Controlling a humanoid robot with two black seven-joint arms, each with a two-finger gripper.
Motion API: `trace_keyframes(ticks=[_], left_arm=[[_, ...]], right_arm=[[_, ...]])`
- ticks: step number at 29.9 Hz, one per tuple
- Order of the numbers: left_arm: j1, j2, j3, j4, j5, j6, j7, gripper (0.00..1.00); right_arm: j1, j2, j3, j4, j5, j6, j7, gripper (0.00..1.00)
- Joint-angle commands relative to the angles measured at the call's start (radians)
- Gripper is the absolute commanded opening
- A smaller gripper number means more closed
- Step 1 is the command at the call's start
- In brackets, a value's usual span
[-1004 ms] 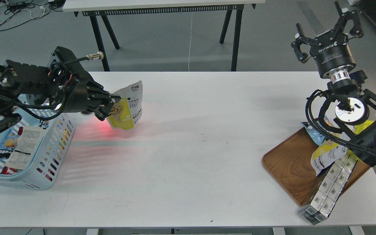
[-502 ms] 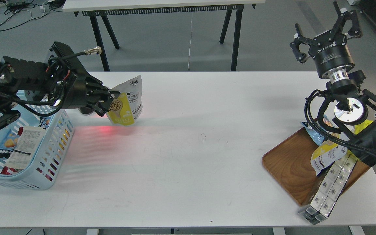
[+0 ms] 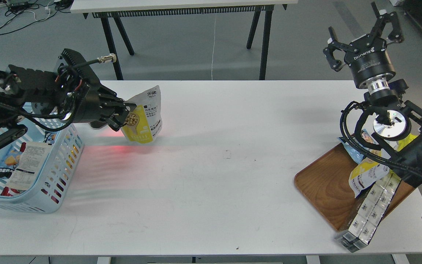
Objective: Scan snack and place in basket
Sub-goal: 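Hold the snack bag in front of the barcode scanner, then move the snack bag over the blue basket and release it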
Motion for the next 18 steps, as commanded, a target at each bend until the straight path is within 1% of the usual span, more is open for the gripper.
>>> trace_keyframes(ticks=[1,5,10,14,18], left_arm=[[-0.003,0.002,-0.001,-0.002,0.000,0.000,-0.002,0.00],[-0.003,0.025,-0.003,-0.024,-0.003,0.000,-0.010,0.00],[-0.008,0.100,-0.007,-0.066,-0.121,0.000,-0.009,0.00],[-0.008,0.194,-0.035,-0.132,-0.216,0.000,-0.010,0.00],[-0.008,0.300,-0.044,-0.155,-0.328,0.000,-0.015,0.00]], right_arm=[[0.001,-0.007,0.003,0.000,0.000,0.000,0.000,1.00],[0.001,-0.009,0.003,0.000,0.000,0.000,0.000,1.00],[0.001,-0.004,0.003,0.000,0.000,0.000,0.000,1.00],[0.001,-0.004,0.003,0.000,0.000,0.000,0.000,1.00],[0.002,-0.006,0.005,-0.002,0.000,0.000,0.000,1.00]])
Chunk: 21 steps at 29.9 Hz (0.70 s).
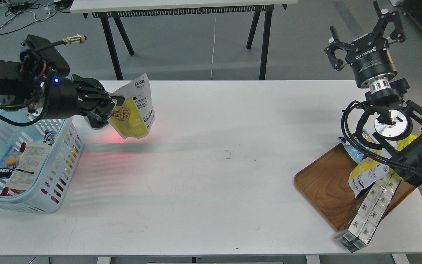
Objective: Scan snack and place in basket
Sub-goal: 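Move the snack bag over the blue basket and release it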
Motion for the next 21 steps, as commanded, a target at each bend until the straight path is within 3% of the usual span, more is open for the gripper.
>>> trace_keyframes(ticks=[1,12,21], left_arm=[[0.000,0.096,-0.009,-0.017,-0.113,0.000,-0.004,0.00],[0.002,0.357,0.003,-0.012,-0.229,0.000,-0.132,0.00],[0.003,0.454,0.058,0.032,-0.238,0.000,-0.132,0.00]], right_arm=[[0.001,-0.003,0.001,-0.001,0.000,0.000,0.000,1.00],[0.000,0.002,0.001,-0.008,0.000,0.000,0.000,1.00],[0.005,0.006,0.003,-0.010,0.000,0.000,0.000,1.00]])
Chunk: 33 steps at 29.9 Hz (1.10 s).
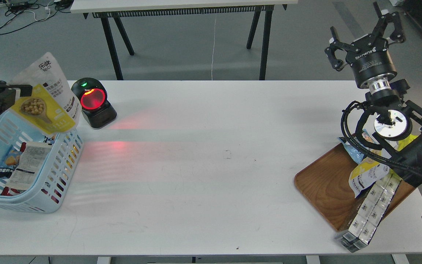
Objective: Scan snack and place in basket
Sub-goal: 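Move the snack bag over the blue basket and release it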
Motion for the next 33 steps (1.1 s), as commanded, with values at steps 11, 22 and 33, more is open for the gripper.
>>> trace_keyframes(ticks=[11,22,33], left_arm=[[0.003,0.020,0.121,0.116,-0.035,0.000,0.000,0.00],[0.003,0.016,0.172,0.107,-0.048,0.000,0.000,0.01],[0.000,0.023,0.169,0.103,-0.055,0.000,0.000,0.27]], right_arm=[[-0.002,0.000,-0.002,0.000,-0.001,0.000,0.000,1.00],[-0.001,0.000,-0.002,-0.002,-0.001,0.000,0.000,1.00],[0.001,-0.001,-0.002,0.000,-0.001,0.000,0.000,1.00]])
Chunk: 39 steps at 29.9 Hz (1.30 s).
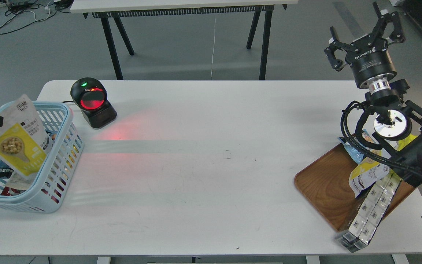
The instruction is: Scan snack and place in basket
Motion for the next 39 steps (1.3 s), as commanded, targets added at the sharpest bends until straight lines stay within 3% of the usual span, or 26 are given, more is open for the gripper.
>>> trace_keyframes(ticks=[1,4,7,15,27,34,37,39], left_arm=[[-0.002,0.010,-0.006,0.000,-0.018,0.000,0.000,0.30],[-0.017,0.013,-0.021,0.012,-0.140,0.000,0.000,0.46],[-0.039,-0.007,-0.067,0.063,-0.376,0.000,0.000,1.00],[-0.090,-0.175,-0.116,0.201,-0.768,0.000,0.000,1.00],[-0.105,-0.594,-0.282,0.632,-1.268,0.000,0.000,1.00],[-0.105,-0.830,-0.345,0.857,-1.452,0.000,0.033,1.00],[-0.106,-0.956,-0.403,0.968,-1.541,0.000,0.096,1.00],[-0.106,-1.026,-0.438,1.027,-1.615,0.000,0.195,1.00]], right_arm=[[0.000,-0.002,0.000,0.000,0.000,0.000,0.000,1.00],[0.002,-0.002,0.000,0.000,0.000,0.000,0.000,1.00],[0.002,-0.006,0.000,0.000,0.000,0.000,0.000,1.00],[0.034,-0.017,0.001,-0.001,0.000,0.000,0.000,1.00],[0.106,-0.041,0.021,-0.052,0.000,-0.021,0.000,0.99],[0.114,-0.041,0.046,-0.067,0.002,-0.021,-0.025,0.99],[0.124,-0.041,0.056,-0.089,0.002,-0.016,-0.039,0.99],[0.127,-0.043,0.064,-0.087,0.008,-0.001,-0.073,0.99]])
